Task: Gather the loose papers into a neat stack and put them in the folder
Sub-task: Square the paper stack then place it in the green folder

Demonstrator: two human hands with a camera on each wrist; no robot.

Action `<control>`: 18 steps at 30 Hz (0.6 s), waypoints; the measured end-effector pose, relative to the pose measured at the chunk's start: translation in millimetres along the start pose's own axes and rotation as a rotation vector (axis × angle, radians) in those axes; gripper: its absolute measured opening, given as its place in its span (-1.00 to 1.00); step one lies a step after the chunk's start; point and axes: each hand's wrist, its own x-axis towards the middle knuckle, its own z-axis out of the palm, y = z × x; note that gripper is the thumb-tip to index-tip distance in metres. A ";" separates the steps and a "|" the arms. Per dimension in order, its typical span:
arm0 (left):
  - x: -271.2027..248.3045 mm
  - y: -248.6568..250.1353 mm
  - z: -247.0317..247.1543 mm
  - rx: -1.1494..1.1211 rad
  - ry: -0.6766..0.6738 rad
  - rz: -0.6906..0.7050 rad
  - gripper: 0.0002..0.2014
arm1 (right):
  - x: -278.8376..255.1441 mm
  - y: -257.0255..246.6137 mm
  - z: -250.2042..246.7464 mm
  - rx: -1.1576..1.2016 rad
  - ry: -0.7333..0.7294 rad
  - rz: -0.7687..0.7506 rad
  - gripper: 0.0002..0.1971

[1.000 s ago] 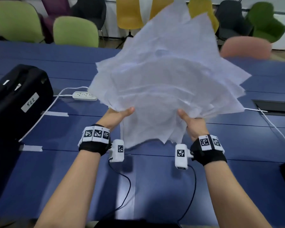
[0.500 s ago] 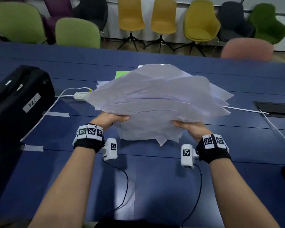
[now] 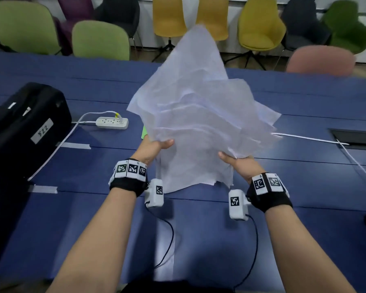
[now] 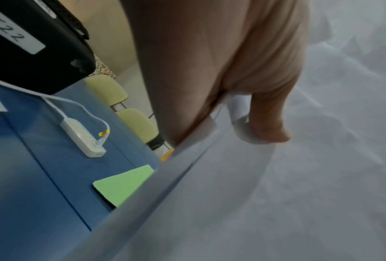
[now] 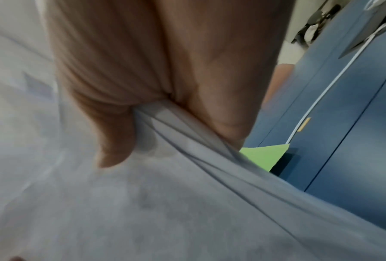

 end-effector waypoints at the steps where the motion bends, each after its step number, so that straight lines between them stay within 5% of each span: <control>1: 0.7 0.5 -0.7 -0.009 -0.022 0.000 -0.56 | 2.0 -0.2 0.9 0.010 0.028 0.007 -0.54; 7: -6.9 6.5 -9.1 -0.136 -0.117 0.073 -0.38 | 0.9 -13.6 -14.5 -0.002 0.206 0.026 -0.21; 11: -9.8 -1.5 -16.5 -0.199 0.066 0.080 -0.43 | -6.4 -7.2 -24.2 0.069 0.184 0.022 -0.37; 13: -12.6 -10.5 -8.9 -0.017 0.178 0.007 -0.28 | -10.0 1.6 -17.8 0.139 0.120 0.065 -0.48; 18: -3.6 -20.0 -4.3 -0.017 0.131 0.004 -0.57 | -5.7 13.2 -10.6 0.266 0.138 0.044 -0.61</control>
